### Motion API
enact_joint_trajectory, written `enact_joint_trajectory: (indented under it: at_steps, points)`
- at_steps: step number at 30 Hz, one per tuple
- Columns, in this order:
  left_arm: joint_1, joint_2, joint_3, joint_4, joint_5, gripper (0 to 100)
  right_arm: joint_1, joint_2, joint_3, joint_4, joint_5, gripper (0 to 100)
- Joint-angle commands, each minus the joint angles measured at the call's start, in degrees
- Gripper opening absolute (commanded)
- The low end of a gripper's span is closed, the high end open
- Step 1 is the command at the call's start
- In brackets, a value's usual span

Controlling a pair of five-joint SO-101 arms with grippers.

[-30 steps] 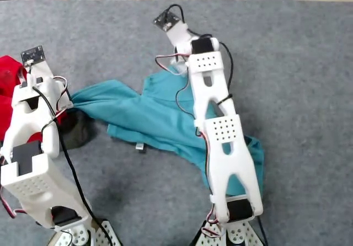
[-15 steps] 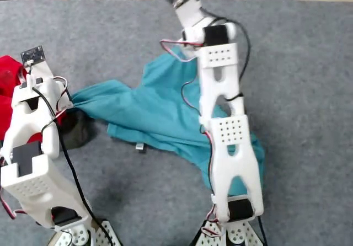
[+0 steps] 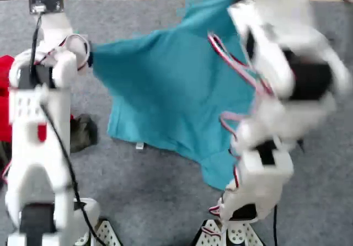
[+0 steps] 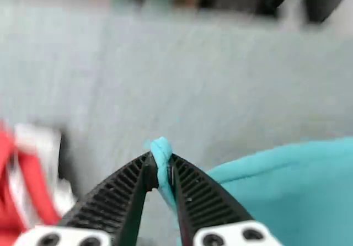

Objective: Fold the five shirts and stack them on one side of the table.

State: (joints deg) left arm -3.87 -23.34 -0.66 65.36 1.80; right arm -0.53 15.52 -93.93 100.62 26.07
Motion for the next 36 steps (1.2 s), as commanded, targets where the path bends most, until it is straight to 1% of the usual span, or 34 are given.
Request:
enact_joint_trajectory:
  at_steps: [1,4,6,11,14,17,20,26,30,33,36]
  points:
    - [7.6,-11.34,-6.9,0.35,-3.08,3,4.84,-12.26,-1.63,-0.35,0.09,1.4]
    - [13.58,-17.93,-8.31,0.44,-5.19,3,9.67,-18.68,-1.54,-2.29,0.09,1.4]
    - [15.96,-21.8,-8.66,1.67,-5.45,3,12.66,-22.37,-1.54,-4.4,0.09,1.4]
    - [17.01,-27.08,-12.88,8.7,-5.36,3,19.25,-29.49,-1.45,-7.56,0.18,1.4]
    - [16.75,-27.52,-17.54,14.24,-5.45,3,19.69,-32.04,-1.45,-7.74,2.11,1.4]
    - [17.1,-27.43,-22.64,19.87,-5.45,3,19.78,-33.36,-1.45,-9.05,2.46,1.4]
    - [16.92,-27.6,-25.71,22.86,-5.45,3,19.96,-33.8,-1.45,-11.43,2.46,1.4]
    - [17.19,-27.43,-32.04,23.21,-5.19,3,20.13,-33.8,-1.36,-18.9,2.55,1.4]
    - [17.19,-27.08,-33.19,22.86,-5.1,3,19.96,-33.8,-0.75,-23.91,4.84,1.4]
    - [17.19,-26.99,-31.25,22.42,-5.1,3,20.04,-33.8,5.23,-29.36,5.01,1.4]
    - [17.19,-26.99,-25.54,18.81,-5.1,3,19.87,-33.8,14.64,-32.79,5.01,1.4]
